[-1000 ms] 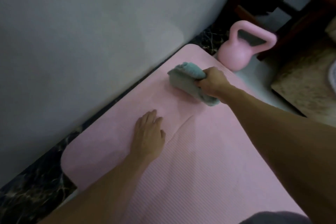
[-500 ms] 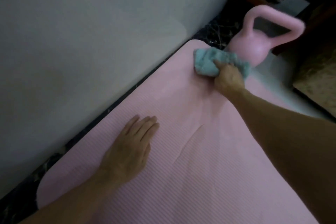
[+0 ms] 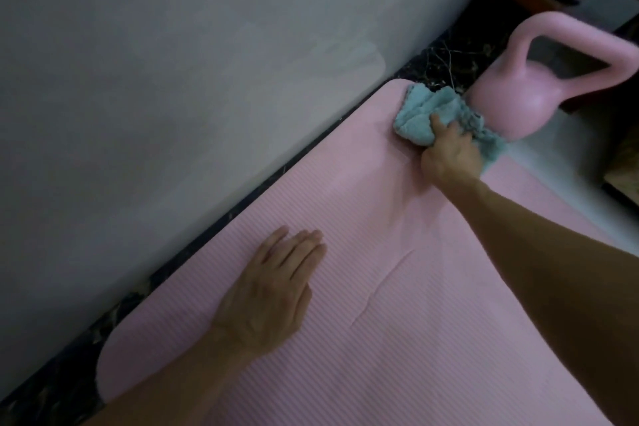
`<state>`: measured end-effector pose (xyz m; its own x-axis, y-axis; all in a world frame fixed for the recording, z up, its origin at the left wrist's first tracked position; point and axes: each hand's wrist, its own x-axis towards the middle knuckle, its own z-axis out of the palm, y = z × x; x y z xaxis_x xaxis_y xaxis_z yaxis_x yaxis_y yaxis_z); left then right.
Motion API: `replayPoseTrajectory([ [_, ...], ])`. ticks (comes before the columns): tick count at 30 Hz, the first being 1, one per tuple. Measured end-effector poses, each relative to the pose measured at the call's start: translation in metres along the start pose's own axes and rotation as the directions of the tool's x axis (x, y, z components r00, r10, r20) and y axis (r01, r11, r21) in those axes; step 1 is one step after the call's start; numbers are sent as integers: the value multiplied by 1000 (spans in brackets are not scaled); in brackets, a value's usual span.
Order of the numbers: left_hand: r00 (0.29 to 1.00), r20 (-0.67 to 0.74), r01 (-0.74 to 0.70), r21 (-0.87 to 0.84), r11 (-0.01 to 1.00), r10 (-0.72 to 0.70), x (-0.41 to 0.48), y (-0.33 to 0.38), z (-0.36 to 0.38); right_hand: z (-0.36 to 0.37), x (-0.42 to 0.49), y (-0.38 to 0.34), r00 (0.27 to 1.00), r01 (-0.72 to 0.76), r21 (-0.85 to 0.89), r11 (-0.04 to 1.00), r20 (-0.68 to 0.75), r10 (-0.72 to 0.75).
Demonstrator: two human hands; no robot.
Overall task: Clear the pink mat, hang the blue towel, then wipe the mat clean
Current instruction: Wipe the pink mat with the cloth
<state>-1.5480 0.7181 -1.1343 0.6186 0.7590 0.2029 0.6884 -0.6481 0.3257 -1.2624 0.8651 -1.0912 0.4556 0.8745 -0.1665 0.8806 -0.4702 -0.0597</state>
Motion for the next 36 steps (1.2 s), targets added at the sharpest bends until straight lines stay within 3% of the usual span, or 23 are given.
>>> replayPoseTrajectory([
  [9,999,51,6,9,1000,-6,1,3,-8,20,-119,-26,942,319,20,947,98,-320],
  [12,998,66,-6,22,1000,5,2,3,-10,34,-165,-31,906,419,-9,908,72,-417],
  [20,991,131,32,2,999,-32,-4,4,-25,16,-161,-29,870,462,-47,885,215,-443],
  [27,964,102,239,70,968,-245,-95,-31,-71,5,-175,-33,882,419,29,907,225,-415],
  [30,949,175,272,-40,961,-261,-118,-42,-70,6,-193,-42,888,407,48,912,213,-408],
  [33,905,174,422,-244,873,-389,-111,-46,-75,20,-225,-52,841,501,54,864,204,-500],
  [36,867,243,492,-282,824,-435,-96,-50,-96,39,-267,-64,768,607,85,790,191,-611],
])
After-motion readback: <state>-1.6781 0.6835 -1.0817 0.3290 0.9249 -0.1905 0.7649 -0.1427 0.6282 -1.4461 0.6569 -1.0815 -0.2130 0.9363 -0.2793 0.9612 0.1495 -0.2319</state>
